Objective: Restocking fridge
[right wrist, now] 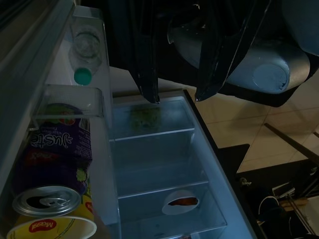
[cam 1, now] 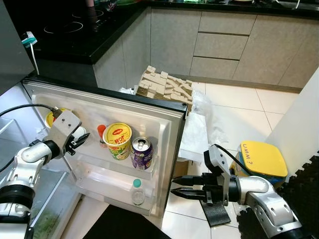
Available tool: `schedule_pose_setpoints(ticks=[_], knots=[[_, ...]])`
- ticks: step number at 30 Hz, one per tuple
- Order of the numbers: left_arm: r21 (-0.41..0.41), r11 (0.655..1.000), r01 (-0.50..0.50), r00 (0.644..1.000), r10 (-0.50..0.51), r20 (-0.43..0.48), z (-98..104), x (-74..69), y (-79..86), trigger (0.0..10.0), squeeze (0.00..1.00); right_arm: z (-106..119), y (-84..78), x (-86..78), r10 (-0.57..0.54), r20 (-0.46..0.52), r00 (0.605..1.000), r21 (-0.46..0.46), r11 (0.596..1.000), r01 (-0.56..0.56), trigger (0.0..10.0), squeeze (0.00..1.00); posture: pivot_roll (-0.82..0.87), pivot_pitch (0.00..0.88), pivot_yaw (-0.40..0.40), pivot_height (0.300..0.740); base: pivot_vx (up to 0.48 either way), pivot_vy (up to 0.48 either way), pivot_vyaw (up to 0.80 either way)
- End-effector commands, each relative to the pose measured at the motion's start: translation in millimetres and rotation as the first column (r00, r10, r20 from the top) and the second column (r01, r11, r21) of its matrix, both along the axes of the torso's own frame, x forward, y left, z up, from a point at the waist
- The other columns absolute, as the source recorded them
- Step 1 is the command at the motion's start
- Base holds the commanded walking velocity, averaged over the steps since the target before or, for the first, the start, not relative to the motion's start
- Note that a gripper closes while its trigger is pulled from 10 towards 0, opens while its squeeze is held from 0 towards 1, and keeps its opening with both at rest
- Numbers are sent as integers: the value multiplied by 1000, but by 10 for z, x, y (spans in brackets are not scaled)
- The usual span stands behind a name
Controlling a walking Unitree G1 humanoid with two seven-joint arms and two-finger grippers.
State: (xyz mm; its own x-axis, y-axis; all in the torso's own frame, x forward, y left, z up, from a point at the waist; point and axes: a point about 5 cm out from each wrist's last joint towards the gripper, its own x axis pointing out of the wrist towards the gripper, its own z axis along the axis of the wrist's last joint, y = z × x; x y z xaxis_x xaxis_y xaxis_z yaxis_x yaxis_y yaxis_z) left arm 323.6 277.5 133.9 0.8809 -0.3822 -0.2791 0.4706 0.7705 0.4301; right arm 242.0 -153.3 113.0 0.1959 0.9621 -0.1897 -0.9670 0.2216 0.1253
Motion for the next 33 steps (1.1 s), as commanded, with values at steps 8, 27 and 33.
schedule_pose_setpoints(ticks=[8, 27, 33], knots=[[0, 1000, -5, 998, 5, 55, 64, 58, -43, 10000, 0, 29, -3, -14, -4, 2, 1000, 11, 1000, 4, 10000, 0, -73, 3, 39, 740, 0, 0, 0], [-40, 999, 13, 998, -10, 69, 175, -48, 90, 10000, 0, 25, -4, 4, 0, -7, 1000, 11, 1000, 0, 10000, 0, -63, 0, 33, 740, 0, 0, 0], [-107, 993, 53, 998, -49, 45, 189, -151, 131, 10000, 0, 22, -10, 9, 2, -9, 1000, 7, 1000, -2, 10000, 0, -62, 0, 28, 740, 0, 0, 0]])
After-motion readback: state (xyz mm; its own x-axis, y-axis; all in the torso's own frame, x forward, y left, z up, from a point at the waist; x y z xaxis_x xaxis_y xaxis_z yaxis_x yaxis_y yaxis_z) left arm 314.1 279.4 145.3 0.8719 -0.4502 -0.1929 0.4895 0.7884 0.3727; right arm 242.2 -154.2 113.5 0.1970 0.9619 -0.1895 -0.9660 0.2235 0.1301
